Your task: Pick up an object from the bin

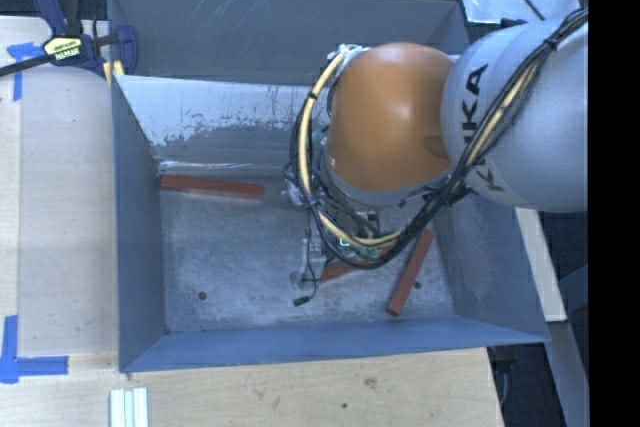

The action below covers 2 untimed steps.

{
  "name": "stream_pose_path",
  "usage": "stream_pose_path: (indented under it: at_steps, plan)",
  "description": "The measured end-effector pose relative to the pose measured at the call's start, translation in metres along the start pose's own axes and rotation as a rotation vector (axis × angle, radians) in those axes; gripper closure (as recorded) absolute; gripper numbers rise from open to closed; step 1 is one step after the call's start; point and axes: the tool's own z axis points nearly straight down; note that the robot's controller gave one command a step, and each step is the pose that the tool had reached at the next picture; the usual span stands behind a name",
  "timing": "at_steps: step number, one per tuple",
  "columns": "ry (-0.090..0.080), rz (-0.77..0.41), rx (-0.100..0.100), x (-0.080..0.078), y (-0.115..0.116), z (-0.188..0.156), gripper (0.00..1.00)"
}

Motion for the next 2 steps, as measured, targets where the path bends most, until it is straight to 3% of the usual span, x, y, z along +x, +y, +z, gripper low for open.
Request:
stream_pose_path:
  at_steps: [1, 2]
  plan:
    - [-0.011, -0.004, -0.002, -0.002, -0.002, -0.001, 0.0]
    - [-0.012, -0.051, -0.001, 0.013, -0.058, 0.067, 0.0]
